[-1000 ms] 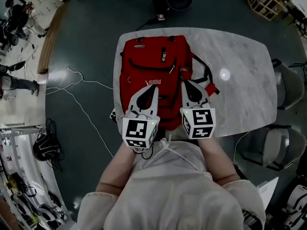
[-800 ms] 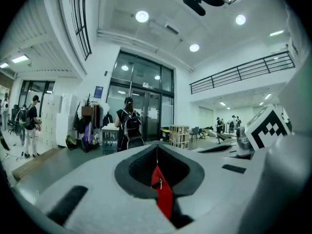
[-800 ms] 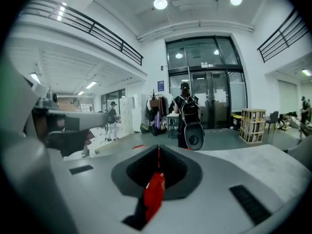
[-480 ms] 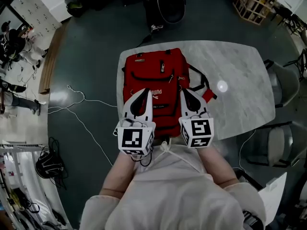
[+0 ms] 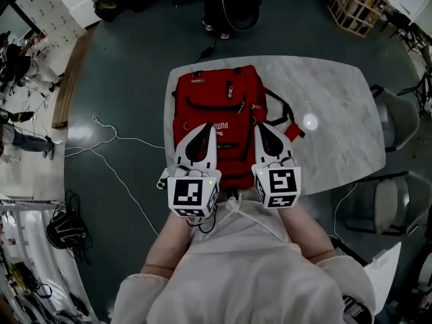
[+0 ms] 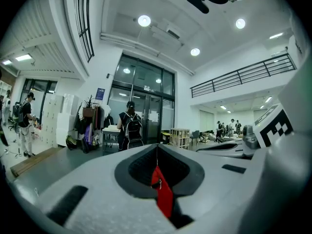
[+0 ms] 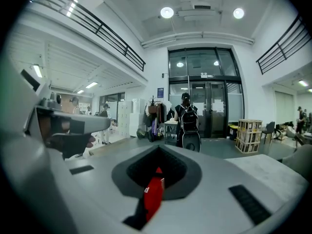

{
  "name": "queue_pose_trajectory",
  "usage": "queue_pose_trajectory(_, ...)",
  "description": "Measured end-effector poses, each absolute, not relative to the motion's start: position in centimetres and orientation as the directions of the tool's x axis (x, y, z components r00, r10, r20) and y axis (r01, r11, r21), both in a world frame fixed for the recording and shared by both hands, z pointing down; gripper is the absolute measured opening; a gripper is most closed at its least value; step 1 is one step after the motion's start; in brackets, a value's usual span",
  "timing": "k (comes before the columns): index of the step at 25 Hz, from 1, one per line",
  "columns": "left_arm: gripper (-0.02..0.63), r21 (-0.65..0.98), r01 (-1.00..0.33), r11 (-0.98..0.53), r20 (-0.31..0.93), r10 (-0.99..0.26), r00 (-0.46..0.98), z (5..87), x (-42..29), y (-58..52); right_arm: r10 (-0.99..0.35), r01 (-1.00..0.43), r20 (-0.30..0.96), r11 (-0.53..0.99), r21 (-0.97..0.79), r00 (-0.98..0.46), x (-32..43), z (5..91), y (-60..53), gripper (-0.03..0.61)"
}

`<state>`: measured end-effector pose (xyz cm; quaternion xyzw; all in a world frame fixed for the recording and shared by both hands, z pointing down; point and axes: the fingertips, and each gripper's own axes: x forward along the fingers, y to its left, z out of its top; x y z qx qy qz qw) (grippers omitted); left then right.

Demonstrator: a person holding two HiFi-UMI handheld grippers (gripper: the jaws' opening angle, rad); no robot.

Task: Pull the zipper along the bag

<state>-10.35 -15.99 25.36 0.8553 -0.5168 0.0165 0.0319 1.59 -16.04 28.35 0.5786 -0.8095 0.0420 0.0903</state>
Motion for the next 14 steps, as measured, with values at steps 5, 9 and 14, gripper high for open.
queue_pose_trajectory(5,0.02,0.047,-0.888,-0.458,0.073,-0.885,0.461,25.9,-10.5,-15.8,-0.932,-0.945,0.181,0.325,0.027,-0.315,1.5,28.2,-15.7,0.026)
queue_pose_trajectory(9,0.02,0.059,-0.887,-0.458,0.081,-0.884,0.461,26.1,-10.5,-16.0,-0.93,-0.945,0.18,0.328,0.009,-0.321,1.6,28.1,-15.9,0.026)
queue_pose_trajectory(14,0.02,0.059,-0.886,-0.46,0.095,-0.881,0.463,26.5,-10.1,-16.1,-0.925,-0.94,0.184,0.341,0.019,-0.332,1.6,28.2,-15.8,0.026)
